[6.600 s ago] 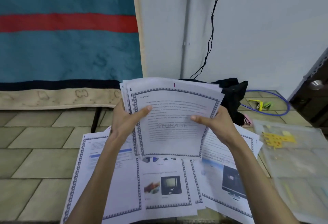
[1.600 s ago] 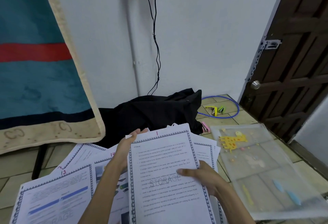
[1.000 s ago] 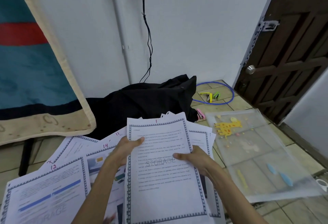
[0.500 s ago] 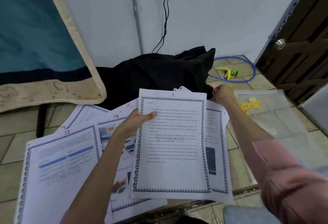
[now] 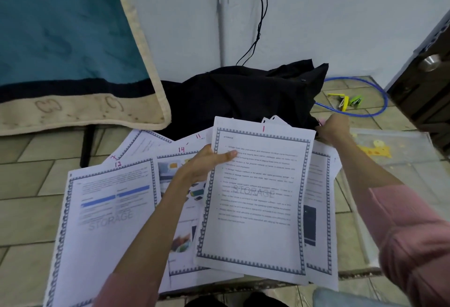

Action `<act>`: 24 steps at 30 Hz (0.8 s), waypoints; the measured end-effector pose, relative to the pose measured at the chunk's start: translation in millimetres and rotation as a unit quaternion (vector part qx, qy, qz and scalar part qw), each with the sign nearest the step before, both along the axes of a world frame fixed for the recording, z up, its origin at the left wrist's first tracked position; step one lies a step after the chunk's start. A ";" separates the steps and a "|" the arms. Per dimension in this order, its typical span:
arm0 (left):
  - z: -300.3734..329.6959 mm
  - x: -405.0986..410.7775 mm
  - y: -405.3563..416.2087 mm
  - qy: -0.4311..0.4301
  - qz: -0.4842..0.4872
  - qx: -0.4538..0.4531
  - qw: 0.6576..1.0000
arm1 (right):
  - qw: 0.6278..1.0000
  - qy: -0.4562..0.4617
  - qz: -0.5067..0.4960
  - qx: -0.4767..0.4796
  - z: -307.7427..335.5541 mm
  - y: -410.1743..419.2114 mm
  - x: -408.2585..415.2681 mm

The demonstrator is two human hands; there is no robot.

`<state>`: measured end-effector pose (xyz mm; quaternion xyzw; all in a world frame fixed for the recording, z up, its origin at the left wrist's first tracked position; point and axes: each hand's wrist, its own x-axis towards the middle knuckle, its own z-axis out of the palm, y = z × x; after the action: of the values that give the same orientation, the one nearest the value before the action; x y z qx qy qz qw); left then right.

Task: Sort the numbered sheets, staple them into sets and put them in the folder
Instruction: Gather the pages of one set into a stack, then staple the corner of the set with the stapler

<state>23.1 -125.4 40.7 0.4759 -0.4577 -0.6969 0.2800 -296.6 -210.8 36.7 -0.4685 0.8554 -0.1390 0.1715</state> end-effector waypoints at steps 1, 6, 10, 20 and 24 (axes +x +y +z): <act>-0.1 0.4 0.3 0.000 0.001 0.000 1.000 | 1.000 -0.015 -0.003 0.000 0.9 -0.8 -3.6; 1.2 0.0 3.5 0.001 -0.004 -0.008 1.000 | 0.999 0.013 -0.013 0.033 11.0 0.6 -13.3; 0.4 -2.8 4.9 -0.005 -0.009 -0.011 1.000 | 0.997 0.032 0.023 0.071 12.6 3.7 -9.4; 3.1 -3.6 8.4 0.001 -0.016 -0.014 1.000 | 0.843 -0.529 -0.059 -0.079 38.8 49.0 -26.7; 7.4 -4.9 13.1 -0.012 -0.020 -0.029 0.999 | 0.675 -0.732 0.024 -0.091 70.3 75.1 -2.1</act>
<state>18.2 -112.3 48.0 0.4668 -0.4909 -0.6826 0.2742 -298.6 -135.7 107.0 -0.2511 0.4279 -0.5106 0.7022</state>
